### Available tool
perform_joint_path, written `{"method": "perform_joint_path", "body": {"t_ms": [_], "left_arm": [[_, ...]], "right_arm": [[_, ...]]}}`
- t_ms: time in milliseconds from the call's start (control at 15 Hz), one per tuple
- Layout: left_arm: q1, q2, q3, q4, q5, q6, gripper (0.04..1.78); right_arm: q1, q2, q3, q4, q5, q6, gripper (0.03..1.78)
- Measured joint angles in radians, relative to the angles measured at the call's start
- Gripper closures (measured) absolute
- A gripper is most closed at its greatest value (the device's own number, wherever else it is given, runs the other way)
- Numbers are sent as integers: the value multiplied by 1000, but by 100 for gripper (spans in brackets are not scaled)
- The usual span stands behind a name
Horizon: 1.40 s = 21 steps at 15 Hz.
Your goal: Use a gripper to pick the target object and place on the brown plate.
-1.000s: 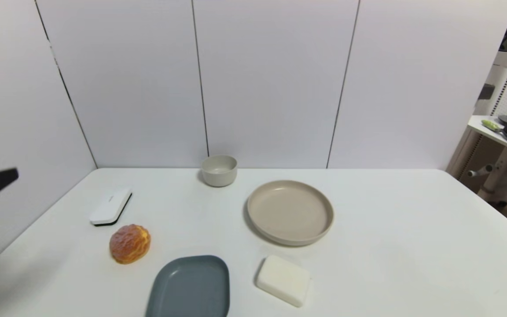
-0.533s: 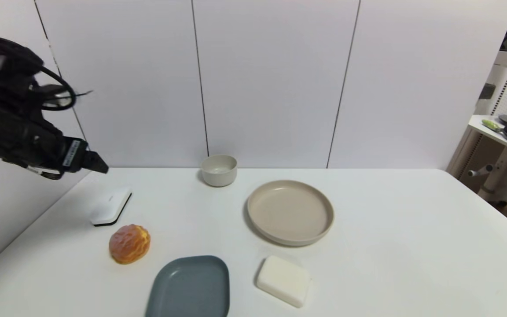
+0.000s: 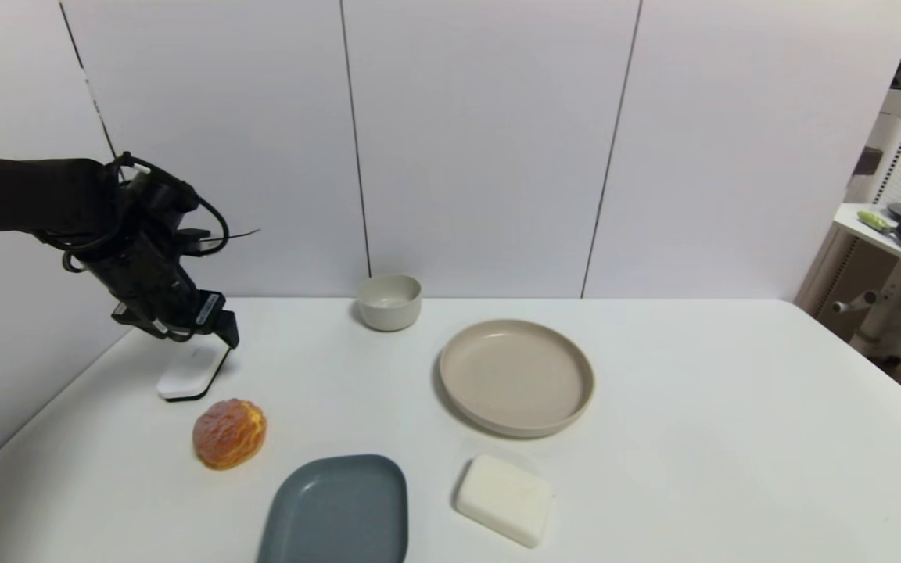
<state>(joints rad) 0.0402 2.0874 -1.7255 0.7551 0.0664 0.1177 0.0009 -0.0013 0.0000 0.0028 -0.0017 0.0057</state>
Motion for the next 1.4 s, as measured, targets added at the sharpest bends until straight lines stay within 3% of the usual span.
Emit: {"method": "perform_joint_path", "body": {"t_ms": [1133,1400], "left_arm": [[45,176,-74,-8,2,-34,13],[57,189,-78,-8,0,-34,74]], "right_arm": [[0,0,0,0,0,0,12],[0,0,0,0,0,0,12]]}}
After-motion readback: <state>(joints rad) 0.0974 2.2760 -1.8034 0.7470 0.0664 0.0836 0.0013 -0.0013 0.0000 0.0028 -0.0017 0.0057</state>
